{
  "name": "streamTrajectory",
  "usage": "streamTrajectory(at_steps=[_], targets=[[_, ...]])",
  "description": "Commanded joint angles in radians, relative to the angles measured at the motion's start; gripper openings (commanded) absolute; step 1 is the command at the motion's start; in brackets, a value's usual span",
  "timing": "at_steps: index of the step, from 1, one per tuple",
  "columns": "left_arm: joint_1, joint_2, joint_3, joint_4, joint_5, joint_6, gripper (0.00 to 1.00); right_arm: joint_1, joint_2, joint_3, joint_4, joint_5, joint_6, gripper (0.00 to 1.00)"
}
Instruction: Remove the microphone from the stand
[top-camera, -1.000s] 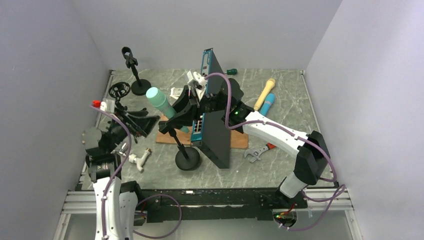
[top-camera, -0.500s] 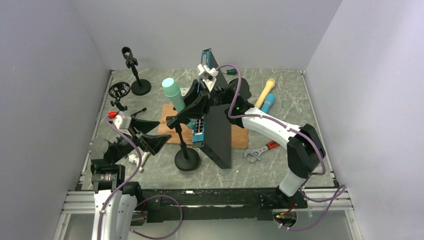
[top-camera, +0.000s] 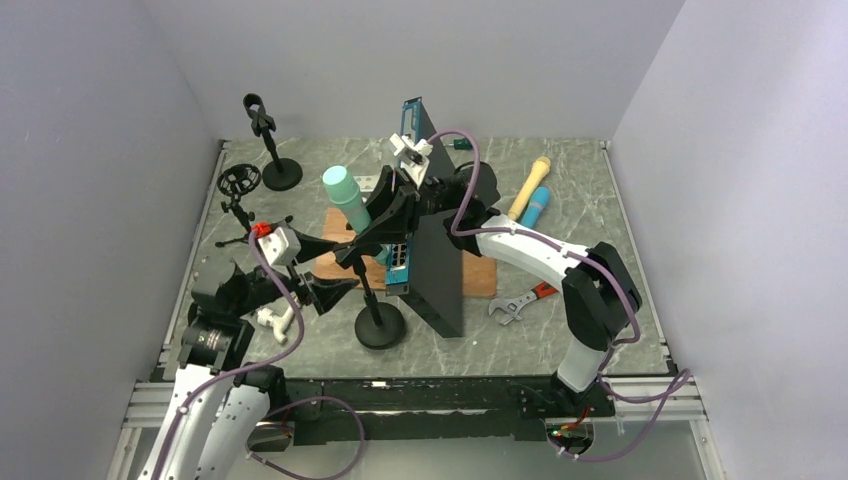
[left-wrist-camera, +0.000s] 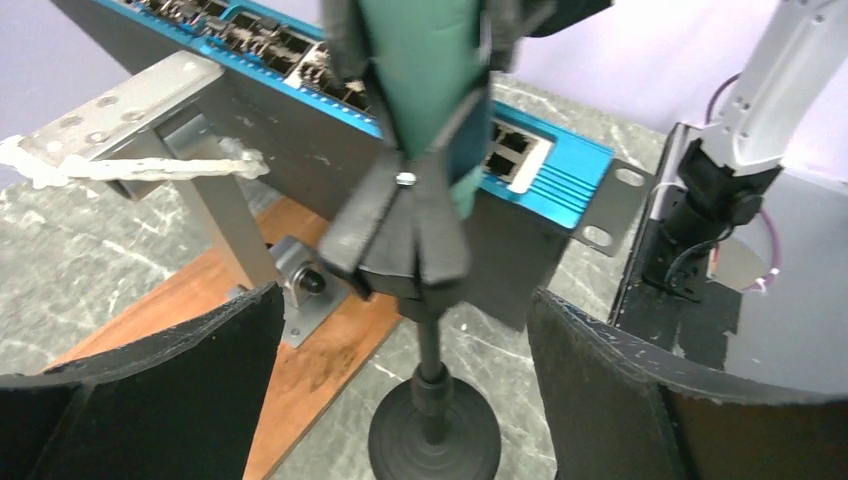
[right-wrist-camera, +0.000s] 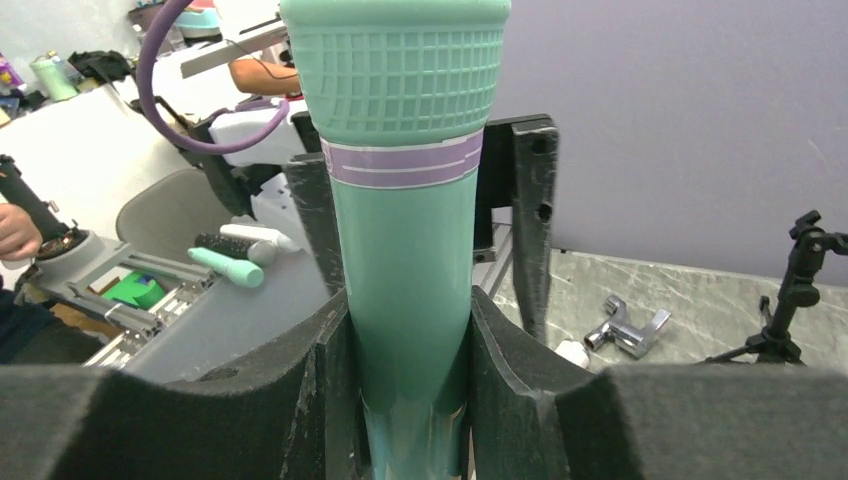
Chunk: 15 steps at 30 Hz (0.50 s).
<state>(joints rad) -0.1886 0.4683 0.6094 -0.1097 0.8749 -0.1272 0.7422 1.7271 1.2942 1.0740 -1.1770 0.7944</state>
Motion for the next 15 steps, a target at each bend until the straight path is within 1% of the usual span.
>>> streamTrajectory(at_steps=[1,4,8,9,12,15], targets=[[-0.016,0.038,0.063,-0.026,-0.071,0.115,0.91,0.006,-0.020,0.011,0.192,0.002,0.081,0.00],[-0.017,0.032,0.041,0.053,-0.037,0.087,0.90,0.018,-0.035,-0.016,0.176,0.008,0.051,0.00],[-0.017,0.054,0.033,0.128,0.061,0.042,0.77,0.035,-0.046,-0.021,0.098,0.017,-0.011,0.00],[-0.017,0.058,0.033,0.135,0.090,0.039,0.76,0.037,-0.042,-0.018,0.093,0.017,-0.013,0.00],[-0.019,0.055,0.022,0.133,0.126,0.051,0.73,0.045,-0.035,-0.009,0.101,0.015,-0.004,0.00],[-0.030,0.049,0.018,0.112,0.121,0.077,0.75,0.046,-0.034,-0.002,0.088,0.020,-0.012,0.00]])
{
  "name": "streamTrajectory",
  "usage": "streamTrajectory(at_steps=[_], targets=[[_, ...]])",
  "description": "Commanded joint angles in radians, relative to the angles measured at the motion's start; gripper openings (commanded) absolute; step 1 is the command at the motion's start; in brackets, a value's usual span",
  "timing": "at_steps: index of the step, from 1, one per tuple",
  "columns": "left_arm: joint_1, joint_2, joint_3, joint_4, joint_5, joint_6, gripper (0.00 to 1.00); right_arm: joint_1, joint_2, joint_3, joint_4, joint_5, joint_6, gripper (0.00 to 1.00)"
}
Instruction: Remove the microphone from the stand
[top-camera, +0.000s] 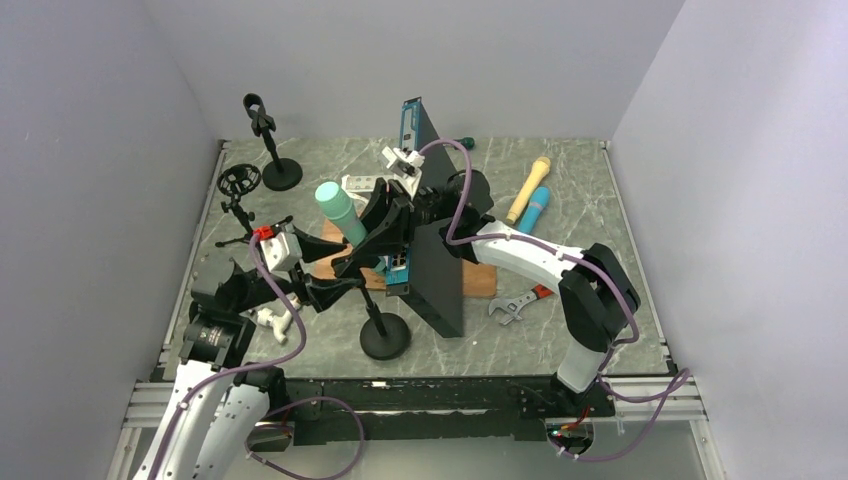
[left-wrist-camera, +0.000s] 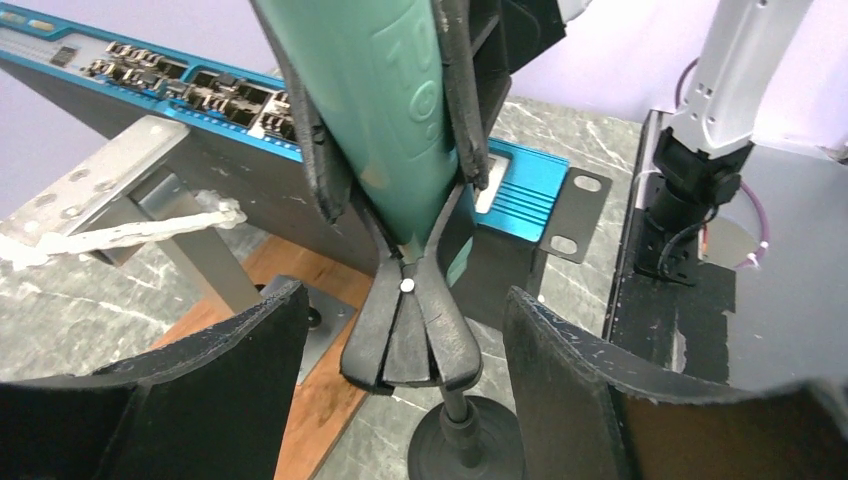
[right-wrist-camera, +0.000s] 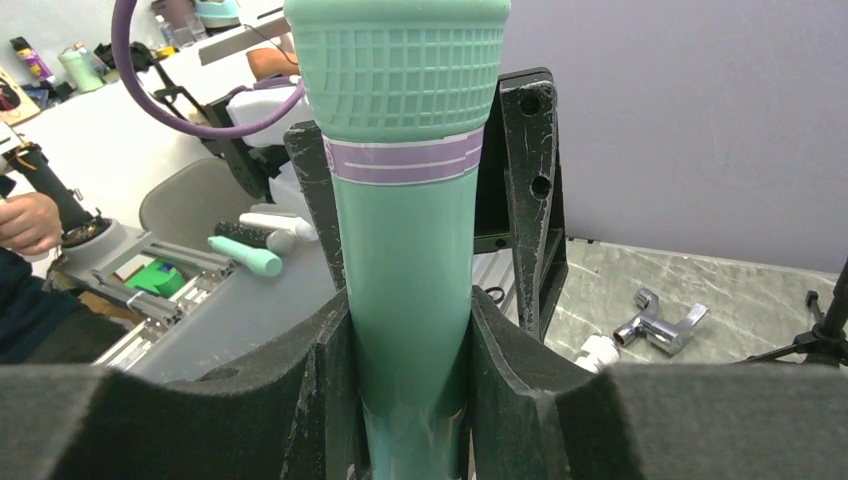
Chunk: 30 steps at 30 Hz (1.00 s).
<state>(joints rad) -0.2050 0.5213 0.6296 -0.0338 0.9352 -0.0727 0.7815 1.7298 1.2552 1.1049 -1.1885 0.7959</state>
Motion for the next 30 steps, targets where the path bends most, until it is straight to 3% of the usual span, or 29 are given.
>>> streamTrajectory(at_steps=[1,6,10,20,22,23,24,25,30], targets=[[-0.017,-0.004,-0.004,0.012,0.058,0.028,0.75,0.008,-0.038,0.039,0.052,0.031,-0.018,0.00],[-0.025,0.002,0.000,-0.006,0.049,0.031,0.73,0.021,-0.048,0.041,0.037,0.038,-0.031,0.00],[-0.025,0.020,0.017,-0.023,0.051,0.041,0.62,0.031,-0.054,0.043,0.018,0.046,-0.051,0.00],[-0.025,0.030,0.031,-0.073,0.036,0.059,0.59,0.040,-0.070,0.073,-0.074,0.062,-0.124,0.00],[-0.025,0.024,0.035,-0.078,0.040,0.060,0.47,0.042,-0.067,0.077,-0.085,0.061,-0.131,0.00],[-0.025,0.022,0.034,-0.072,0.041,0.060,0.35,0.042,-0.066,0.078,-0.088,0.059,-0.133,0.00],[-0.025,0.020,0.033,-0.072,0.038,0.060,0.08,0.043,-0.066,0.080,-0.094,0.059,-0.136,0.00],[-0.025,0.018,0.035,-0.076,0.022,0.060,0.00,0.043,-0.065,0.083,-0.102,0.059,-0.140,0.00],[-0.025,-0.002,0.030,-0.107,-0.024,0.096,0.00,0.043,-0.079,0.124,-0.218,0.088,-0.204,0.00]])
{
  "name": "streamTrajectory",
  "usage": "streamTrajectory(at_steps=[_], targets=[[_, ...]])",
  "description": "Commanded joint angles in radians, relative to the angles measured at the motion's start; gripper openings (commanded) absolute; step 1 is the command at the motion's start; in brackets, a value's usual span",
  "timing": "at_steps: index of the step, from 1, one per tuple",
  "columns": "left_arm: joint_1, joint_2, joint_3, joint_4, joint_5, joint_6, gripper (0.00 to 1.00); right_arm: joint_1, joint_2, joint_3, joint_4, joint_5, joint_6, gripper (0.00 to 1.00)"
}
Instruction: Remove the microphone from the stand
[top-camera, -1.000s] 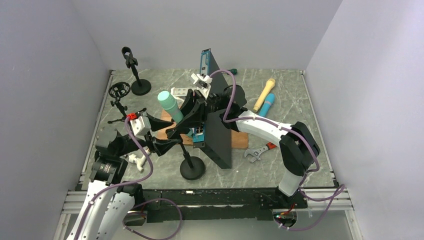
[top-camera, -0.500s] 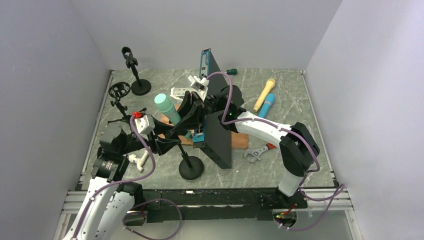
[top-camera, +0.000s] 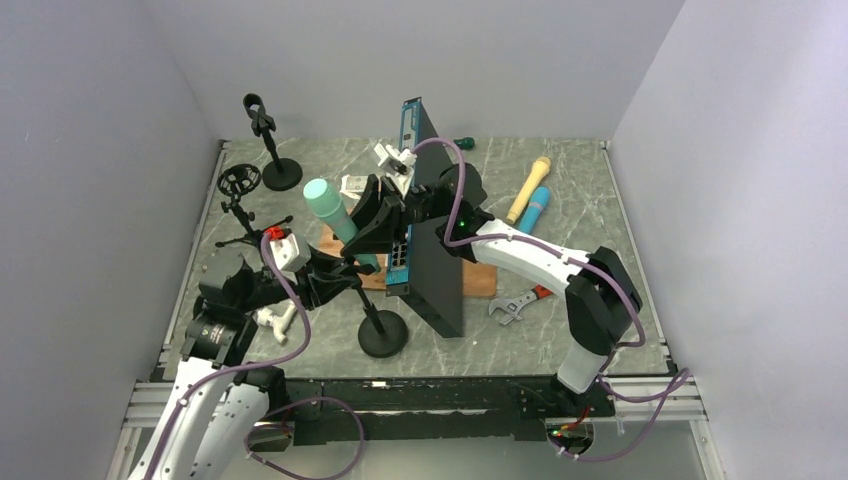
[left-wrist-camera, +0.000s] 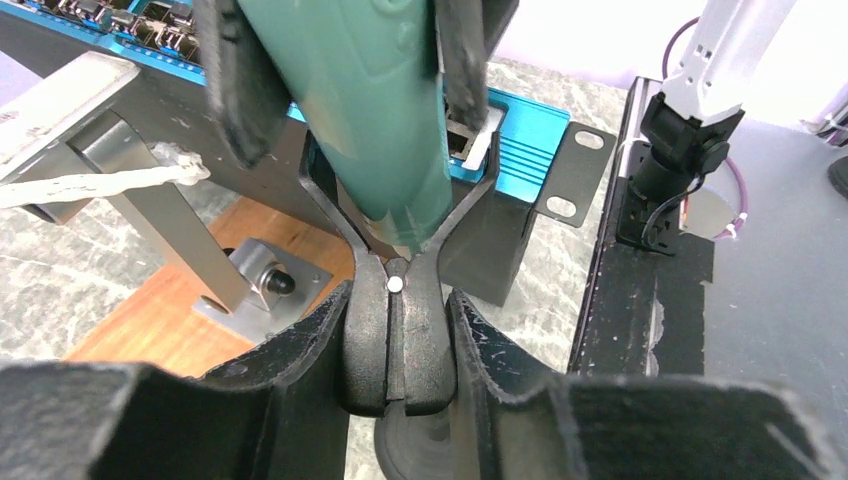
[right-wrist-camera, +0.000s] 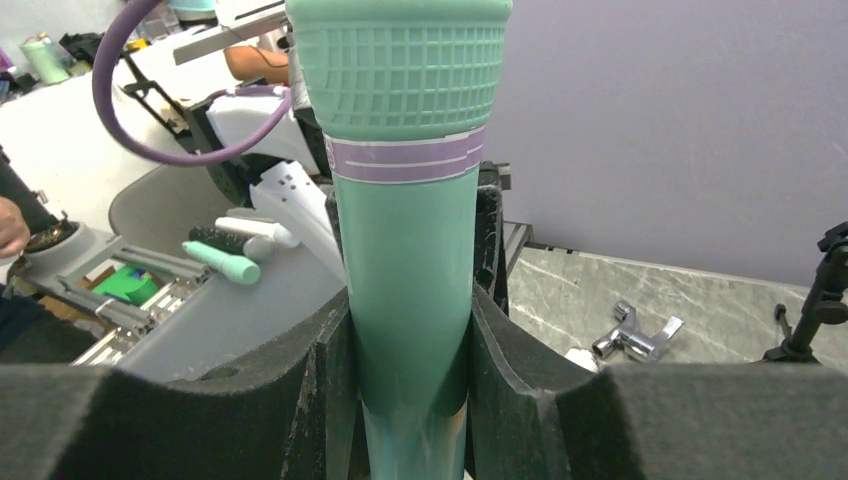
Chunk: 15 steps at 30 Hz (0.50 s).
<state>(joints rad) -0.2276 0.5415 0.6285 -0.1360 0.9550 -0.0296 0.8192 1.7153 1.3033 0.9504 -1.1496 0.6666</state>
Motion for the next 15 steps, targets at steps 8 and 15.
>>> streamTrajectory(at_steps=[8,15], targets=[[-0.002,-0.070,0.018,-0.025,-0.134,0.068,0.00,0.005,-0.155,0.304,-0.595,0.476,-0.398,0.00],[-0.002,-0.104,0.107,-0.136,-0.390,0.037,0.00,-0.013,-0.335,0.278,-0.797,1.087,-0.607,0.00]])
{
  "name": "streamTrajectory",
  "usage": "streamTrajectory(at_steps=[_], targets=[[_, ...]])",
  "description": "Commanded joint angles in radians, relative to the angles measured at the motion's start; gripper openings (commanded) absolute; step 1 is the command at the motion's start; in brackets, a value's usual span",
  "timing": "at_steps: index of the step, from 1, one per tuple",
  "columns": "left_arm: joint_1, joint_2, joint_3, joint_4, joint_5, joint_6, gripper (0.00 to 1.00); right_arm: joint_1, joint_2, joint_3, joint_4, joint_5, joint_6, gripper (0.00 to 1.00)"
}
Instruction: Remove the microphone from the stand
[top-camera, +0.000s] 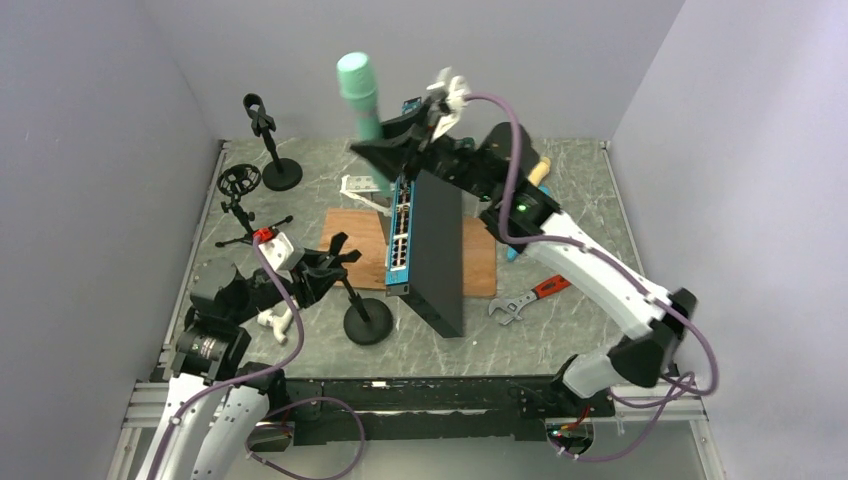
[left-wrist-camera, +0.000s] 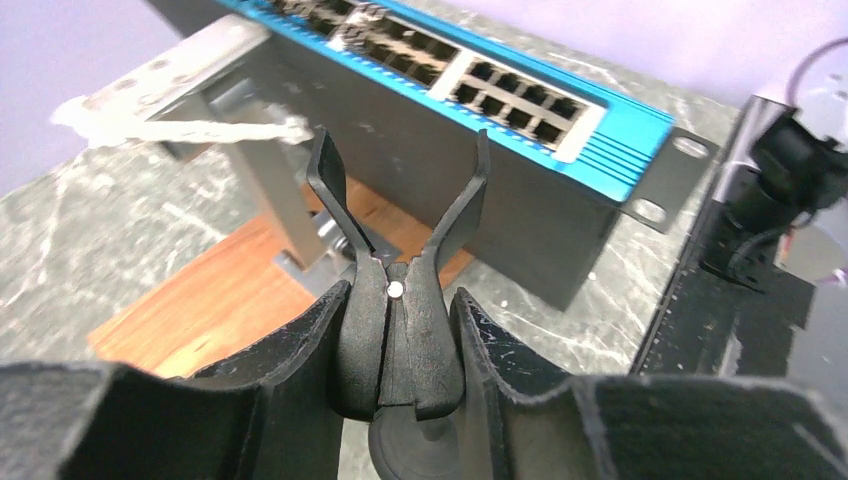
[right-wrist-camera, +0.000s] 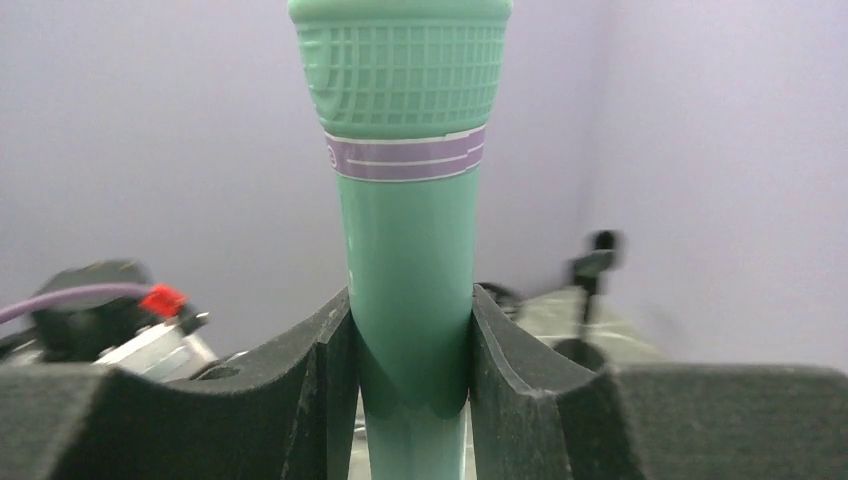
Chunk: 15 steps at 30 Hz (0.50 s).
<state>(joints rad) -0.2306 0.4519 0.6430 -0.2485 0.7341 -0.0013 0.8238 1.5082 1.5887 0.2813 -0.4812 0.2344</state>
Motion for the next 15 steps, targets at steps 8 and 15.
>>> streamTrajectory(at_steps=[8,15], targets=[[-0.014,-0.009,0.071,-0.008,-0.126,-0.017,0.00,-0.197,-0.371,-0.331,-0.147,0.534,-0.151,0.00],[-0.071,0.068,0.063,-0.084,-0.219,-0.050,0.00,-0.391,-0.442,-0.557,-0.242,0.722,0.069,0.00]])
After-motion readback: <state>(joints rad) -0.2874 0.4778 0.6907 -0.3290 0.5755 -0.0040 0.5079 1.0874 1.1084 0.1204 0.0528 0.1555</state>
